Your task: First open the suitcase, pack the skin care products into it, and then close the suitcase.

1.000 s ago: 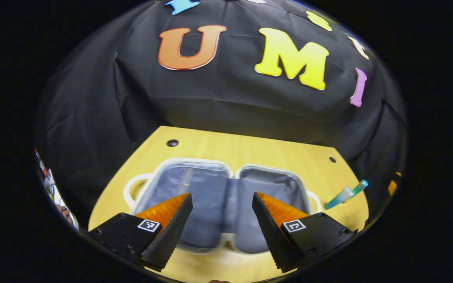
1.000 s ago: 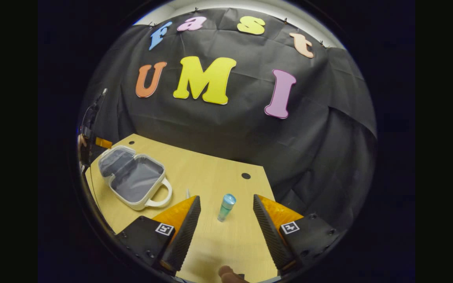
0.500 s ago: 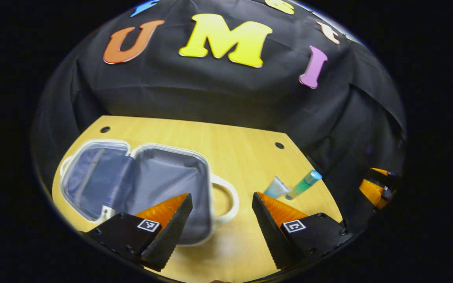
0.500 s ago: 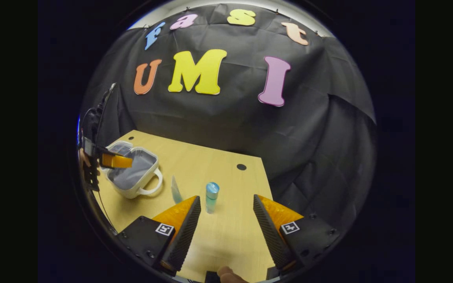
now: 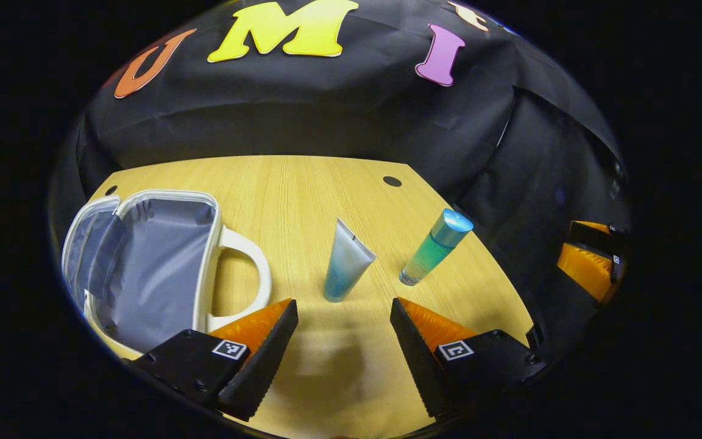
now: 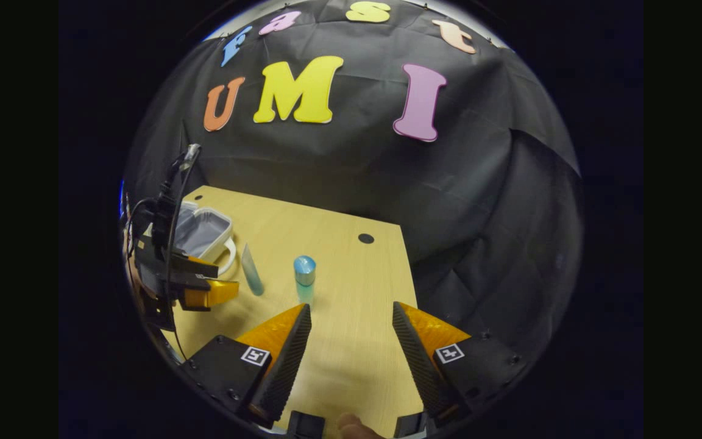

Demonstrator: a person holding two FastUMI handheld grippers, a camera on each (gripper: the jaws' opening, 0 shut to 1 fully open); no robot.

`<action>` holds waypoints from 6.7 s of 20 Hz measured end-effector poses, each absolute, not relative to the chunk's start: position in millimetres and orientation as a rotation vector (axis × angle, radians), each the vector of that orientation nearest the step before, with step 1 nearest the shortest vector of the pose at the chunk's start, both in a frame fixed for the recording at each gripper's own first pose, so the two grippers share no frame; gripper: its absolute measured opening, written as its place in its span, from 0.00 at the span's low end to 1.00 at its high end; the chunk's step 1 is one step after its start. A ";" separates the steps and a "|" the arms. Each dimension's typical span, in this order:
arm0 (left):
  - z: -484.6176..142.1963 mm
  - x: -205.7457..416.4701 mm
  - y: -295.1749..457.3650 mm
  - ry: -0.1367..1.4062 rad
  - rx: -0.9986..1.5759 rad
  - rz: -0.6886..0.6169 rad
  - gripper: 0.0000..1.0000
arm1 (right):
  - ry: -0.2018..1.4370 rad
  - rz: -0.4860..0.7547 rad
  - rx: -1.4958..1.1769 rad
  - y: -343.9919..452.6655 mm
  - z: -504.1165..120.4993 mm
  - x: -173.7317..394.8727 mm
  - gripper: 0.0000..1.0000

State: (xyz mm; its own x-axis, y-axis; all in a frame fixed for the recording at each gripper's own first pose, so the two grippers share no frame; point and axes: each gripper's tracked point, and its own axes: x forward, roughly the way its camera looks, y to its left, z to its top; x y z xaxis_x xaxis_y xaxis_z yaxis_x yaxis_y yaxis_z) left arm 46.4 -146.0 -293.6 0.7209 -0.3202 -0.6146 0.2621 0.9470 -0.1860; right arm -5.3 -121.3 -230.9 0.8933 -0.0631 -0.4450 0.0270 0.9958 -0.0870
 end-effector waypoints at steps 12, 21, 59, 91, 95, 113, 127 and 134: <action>-340.6 122.5 -154.1 0.554 -0.007 -0.116 0.70 | 0.495 0.043 -0.097 -119.8 -290.2 61.1 0.80; -324.1 107.8 -149.4 0.576 -0.051 -0.153 0.38 | 0.479 0.139 -0.096 -86.7 -286.1 66.4 0.80; -264.4 47.1 135.7 0.646 0.024 -0.051 0.37 | 0.540 0.114 0.047 94.5 -206.8 28.6 0.34; -355.5 67.5 137.4 1.098 0.108 0.041 0.71 | 0.584 0.093 0.092 98.1 -217.7 36.4 0.31; -290.8 69.6 134.9 0.890 0.153 0.052 0.96 | 0.551 0.134 0.071 112.0 -204.6 40.9 0.33; -62.9 -50.1 205.5 0.232 0.040 0.060 0.96 | 0.708 0.289 0.020 307.4 -274.1 109.0 0.34; -48.9 -61.2 229.8 0.164 -0.056 0.036 0.96 | 0.916 0.143 0.079 326.6 -323.4 125.0 0.34; -61.0 -51.2 259.6 0.196 -0.098 0.080 0.96 | 1.014 0.079 0.100 326.6 -345.0 144.3 0.34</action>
State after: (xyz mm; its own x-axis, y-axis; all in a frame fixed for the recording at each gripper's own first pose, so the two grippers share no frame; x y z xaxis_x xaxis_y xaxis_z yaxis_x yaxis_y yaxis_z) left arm -51.2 259.6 -61.0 0.9778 0.0693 -0.1980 -0.0884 0.9921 -0.0892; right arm 144.3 326.6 -345.0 0.5259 0.1122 -0.8431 -0.0197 0.9926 0.1198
